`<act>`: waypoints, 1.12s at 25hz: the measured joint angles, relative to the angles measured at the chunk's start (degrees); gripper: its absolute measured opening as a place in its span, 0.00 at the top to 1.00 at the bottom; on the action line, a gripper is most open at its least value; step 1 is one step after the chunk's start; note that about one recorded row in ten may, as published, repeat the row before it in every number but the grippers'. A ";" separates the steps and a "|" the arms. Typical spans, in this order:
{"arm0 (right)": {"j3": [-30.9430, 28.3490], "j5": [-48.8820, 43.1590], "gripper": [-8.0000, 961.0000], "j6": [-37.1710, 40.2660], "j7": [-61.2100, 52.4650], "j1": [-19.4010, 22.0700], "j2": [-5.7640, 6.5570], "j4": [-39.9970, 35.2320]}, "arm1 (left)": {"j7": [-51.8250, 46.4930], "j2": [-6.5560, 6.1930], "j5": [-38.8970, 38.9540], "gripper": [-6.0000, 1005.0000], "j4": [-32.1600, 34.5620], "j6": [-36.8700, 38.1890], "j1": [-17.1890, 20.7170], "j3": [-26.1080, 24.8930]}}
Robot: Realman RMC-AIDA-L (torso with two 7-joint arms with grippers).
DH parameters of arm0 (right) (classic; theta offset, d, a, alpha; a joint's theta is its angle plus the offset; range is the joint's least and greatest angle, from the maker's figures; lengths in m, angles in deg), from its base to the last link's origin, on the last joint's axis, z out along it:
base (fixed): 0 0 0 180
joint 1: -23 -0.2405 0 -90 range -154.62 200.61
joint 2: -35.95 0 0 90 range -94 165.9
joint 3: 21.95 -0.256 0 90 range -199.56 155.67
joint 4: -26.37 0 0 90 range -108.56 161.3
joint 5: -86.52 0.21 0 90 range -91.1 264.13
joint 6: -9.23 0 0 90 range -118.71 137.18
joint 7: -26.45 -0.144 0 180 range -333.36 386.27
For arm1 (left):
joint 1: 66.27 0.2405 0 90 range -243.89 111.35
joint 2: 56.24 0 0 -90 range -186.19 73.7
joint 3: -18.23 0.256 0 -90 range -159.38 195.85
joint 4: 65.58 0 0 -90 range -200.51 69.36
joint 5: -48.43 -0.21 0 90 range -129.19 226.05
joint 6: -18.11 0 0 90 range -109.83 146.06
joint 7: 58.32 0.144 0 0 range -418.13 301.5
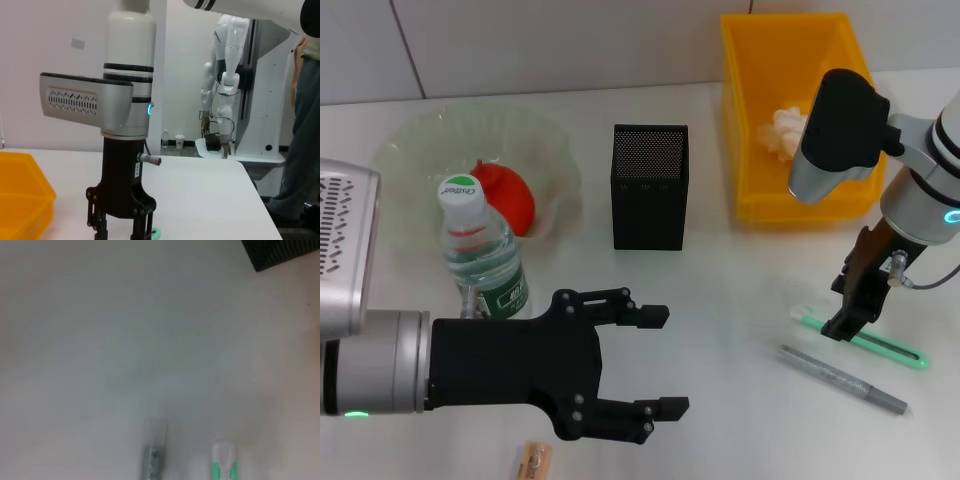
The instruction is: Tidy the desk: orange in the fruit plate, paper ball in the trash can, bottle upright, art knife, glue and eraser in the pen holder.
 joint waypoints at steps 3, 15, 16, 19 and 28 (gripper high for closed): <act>0.00 0.01 0.35 -0.43 -0.02 0.06 -0.02 0.06 | 0.01 0.00 -0.09 0.19 -0.27 0.00 -0.28 -0.04; 1.12 1.10 0.38 -1.02 -0.16 -0.16 -0.03 1.13 | 0.01 0.00 -0.17 0.19 -0.72 -0.06 -0.59 -0.30; 1.35 1.18 0.39 -1.02 -0.16 -0.17 -0.03 1.13 | 0.01 -0.02 -0.18 0.19 -0.72 -0.08 -0.59 -0.30; 1.86 1.23 0.43 -1.11 -0.38 -0.19 -0.03 1.11 | 0.00 -0.07 -0.18 0.19 -0.70 -0.10 -0.59 -0.32; 3.48 1.23 0.48 -1.93 -1.16 -0.06 -0.03 1.23 | 0.00 -0.09 -0.19 0.19 -0.67 -0.21 -0.65 -0.35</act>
